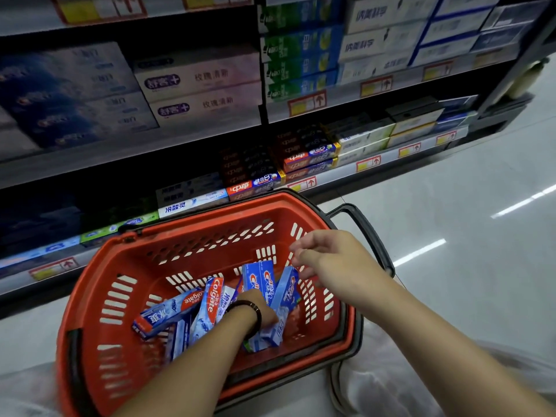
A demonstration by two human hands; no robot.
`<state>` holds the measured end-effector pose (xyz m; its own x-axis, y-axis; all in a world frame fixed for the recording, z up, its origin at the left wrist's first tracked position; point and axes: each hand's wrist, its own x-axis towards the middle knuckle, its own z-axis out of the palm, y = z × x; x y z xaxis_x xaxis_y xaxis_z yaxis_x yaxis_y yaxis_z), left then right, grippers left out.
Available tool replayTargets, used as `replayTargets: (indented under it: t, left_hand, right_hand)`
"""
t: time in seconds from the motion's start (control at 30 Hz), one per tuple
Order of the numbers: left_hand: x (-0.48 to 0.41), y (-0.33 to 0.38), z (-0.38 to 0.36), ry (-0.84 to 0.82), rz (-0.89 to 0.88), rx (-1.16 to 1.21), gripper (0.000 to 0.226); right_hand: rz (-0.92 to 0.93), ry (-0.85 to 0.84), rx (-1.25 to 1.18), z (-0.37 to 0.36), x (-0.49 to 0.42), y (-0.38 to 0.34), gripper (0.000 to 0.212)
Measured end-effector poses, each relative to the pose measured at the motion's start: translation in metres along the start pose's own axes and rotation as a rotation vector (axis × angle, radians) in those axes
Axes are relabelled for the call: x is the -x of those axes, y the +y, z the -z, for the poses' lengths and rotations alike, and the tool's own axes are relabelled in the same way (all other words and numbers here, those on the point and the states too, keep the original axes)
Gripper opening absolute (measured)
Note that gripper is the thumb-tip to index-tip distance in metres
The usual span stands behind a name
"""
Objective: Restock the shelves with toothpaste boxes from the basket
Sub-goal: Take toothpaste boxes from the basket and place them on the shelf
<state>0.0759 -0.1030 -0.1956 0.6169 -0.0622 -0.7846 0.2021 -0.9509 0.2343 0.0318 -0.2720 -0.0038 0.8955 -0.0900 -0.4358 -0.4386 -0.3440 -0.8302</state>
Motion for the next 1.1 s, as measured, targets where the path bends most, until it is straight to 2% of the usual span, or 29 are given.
replayTargets:
  t: [0.07,0.33,0.47,0.6,0.77,0.93,1.03,1.1]
  left_hand:
    - [-0.004,0.005,-0.006,-0.001,0.007,-0.021,0.050]
    - [-0.017,0.006,-0.025,0.031,-0.015,-0.050,0.062]
    - [-0.014,0.007,-0.018,0.014,-0.010,-0.065,0.055]
    - [-0.005,0.003,-0.001,0.020,0.003,-0.047,0.035]
    - [0.002,-0.007,0.015,-0.027,0.038,0.154,0.038]
    - [0.029,-0.010,0.033,-0.033,0.026,0.367,0.024]
    - [0.045,-0.012,0.039,-0.035,0.045,0.509,0.037]
    - [0.054,-0.013,0.044,-0.055,0.042,0.564,0.037]
  right_hand:
    - [0.003,-0.006,0.013,0.000,0.000,0.002,0.010]
    - [0.049,0.025,0.057,0.003,-0.004,0.003,0.009]
    - [0.068,0.014,0.068,0.003,-0.005,0.000,0.009]
    - [0.067,0.028,0.053,0.004,-0.006,-0.005,0.008]
    - [0.057,0.025,0.049,0.005,-0.005,-0.007,0.008]
    - [0.062,0.003,0.078,0.003,-0.001,-0.009,0.008]
    - [0.066,0.011,0.102,0.002,0.001,-0.009,0.009]
    - [0.067,0.008,0.124,0.001,0.001,-0.009,0.009]
